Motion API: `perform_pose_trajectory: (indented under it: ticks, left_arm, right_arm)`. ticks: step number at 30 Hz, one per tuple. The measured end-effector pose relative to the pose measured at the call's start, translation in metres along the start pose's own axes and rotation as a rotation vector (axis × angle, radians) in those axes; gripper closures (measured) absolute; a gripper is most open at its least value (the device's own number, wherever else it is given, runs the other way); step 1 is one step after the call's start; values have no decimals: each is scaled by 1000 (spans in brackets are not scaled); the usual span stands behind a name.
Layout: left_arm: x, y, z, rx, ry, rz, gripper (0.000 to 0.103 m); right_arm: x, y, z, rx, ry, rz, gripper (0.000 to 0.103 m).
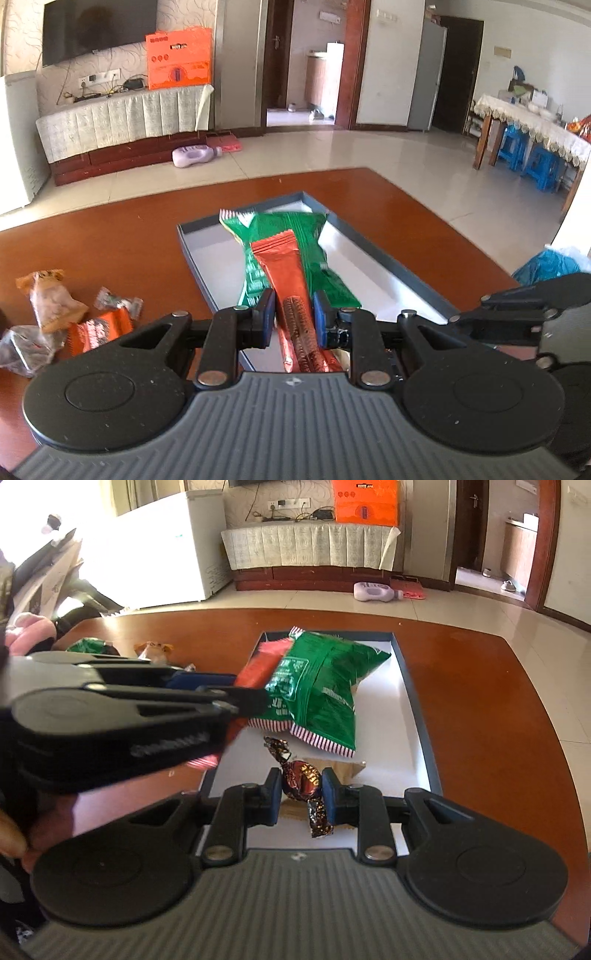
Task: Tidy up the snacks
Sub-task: 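Carry the orange-red bar and chocolate over the white box with both grippers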
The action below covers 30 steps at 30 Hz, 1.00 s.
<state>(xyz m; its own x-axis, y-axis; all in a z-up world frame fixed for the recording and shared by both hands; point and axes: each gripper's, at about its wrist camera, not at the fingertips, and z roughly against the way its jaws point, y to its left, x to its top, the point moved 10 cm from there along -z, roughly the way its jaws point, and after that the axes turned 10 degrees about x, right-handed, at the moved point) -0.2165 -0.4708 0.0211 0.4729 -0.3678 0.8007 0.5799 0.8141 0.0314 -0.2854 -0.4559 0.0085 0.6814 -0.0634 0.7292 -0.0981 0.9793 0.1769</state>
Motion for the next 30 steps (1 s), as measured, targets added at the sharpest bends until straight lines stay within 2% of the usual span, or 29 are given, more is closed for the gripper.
perform_pose_trajectory:
  ticks: [6, 13, 22, 30]
  left_arm:
    - [-10, -1, -18, -8, 21, -28, 77]
    - [-1, -4, -45, -19, 23, -52, 77]
    - [5, -9, -71, 7, 31, -7, 79]
    - [3, -12, -80, 14, 32, -16, 79]
  right_arm:
    - [-1, 0, -5, -7, 17, 8, 77]
    - [-2, -4, -7, -24, 25, -12, 77]
    - [-3, -1, -15, -24, 44, -1, 77]
    - [-5, -6, -16, -25, 40, -17, 77]
